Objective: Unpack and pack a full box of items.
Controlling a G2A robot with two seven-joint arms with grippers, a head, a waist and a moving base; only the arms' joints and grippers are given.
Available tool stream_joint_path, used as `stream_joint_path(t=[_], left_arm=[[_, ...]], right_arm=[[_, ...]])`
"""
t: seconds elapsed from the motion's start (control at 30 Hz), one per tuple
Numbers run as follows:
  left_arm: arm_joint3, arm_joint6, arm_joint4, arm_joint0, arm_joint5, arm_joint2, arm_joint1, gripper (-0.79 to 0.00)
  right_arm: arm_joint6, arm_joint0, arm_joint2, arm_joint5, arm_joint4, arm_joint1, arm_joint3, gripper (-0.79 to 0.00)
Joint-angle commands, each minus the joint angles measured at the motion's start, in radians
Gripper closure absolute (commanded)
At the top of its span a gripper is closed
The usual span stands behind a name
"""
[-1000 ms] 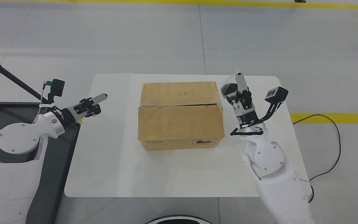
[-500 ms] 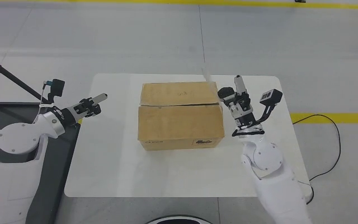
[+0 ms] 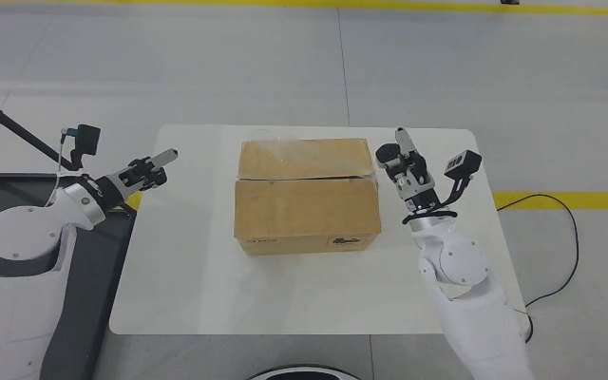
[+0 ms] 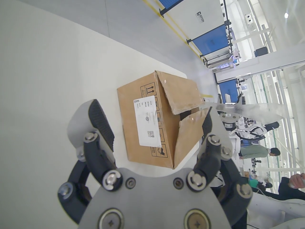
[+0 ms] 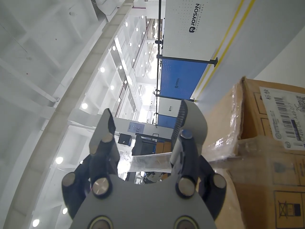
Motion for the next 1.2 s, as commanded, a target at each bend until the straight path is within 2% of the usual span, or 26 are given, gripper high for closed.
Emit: stream_joint_path(t=[0.0, 0.17, 0.3, 0.5, 0.83, 1.17], left_arm=[[0.0, 0.0, 0.0, 0.0, 0.0, 0.0, 0.0, -0.785], [-0.02, 0.011, 0.021, 0.002, -0.007, -0.006, 0.003, -0.785], [-0.047, -0.012, 0.062, -0.02, 0.01, -0.014, 0.01, -0.785], [-0.087, -0.034, 0.133, -0.048, 0.036, -0.007, 0.02, -0.785], [-0.115, -0.005, 0.173, -0.045, 0.016, 0.001, 0.022, -0.785], [-0.089, -0.003, 0.203, -0.051, 0.017, 0.028, 0.027, -0.785]], right_arm=[[0.0, 0.0, 0.0, 0.0, 0.0, 0.0, 0.0, 0.0], [0.027, -0.018, 0.003, 0.008, -0.068, 0.004, -0.015, 0.0], [0.101, -0.022, 0.006, 0.076, -0.175, 0.012, -0.027, 0.0], [0.086, -0.021, 0.007, 0.16, -0.246, 0.011, -0.022, 0.0], [0.107, -0.027, -0.009, 0.183, -0.3, 0.011, -0.025, 0.0], [0.085, -0.017, -0.035, 0.248, -0.387, 0.004, -0.02, 0.0]])
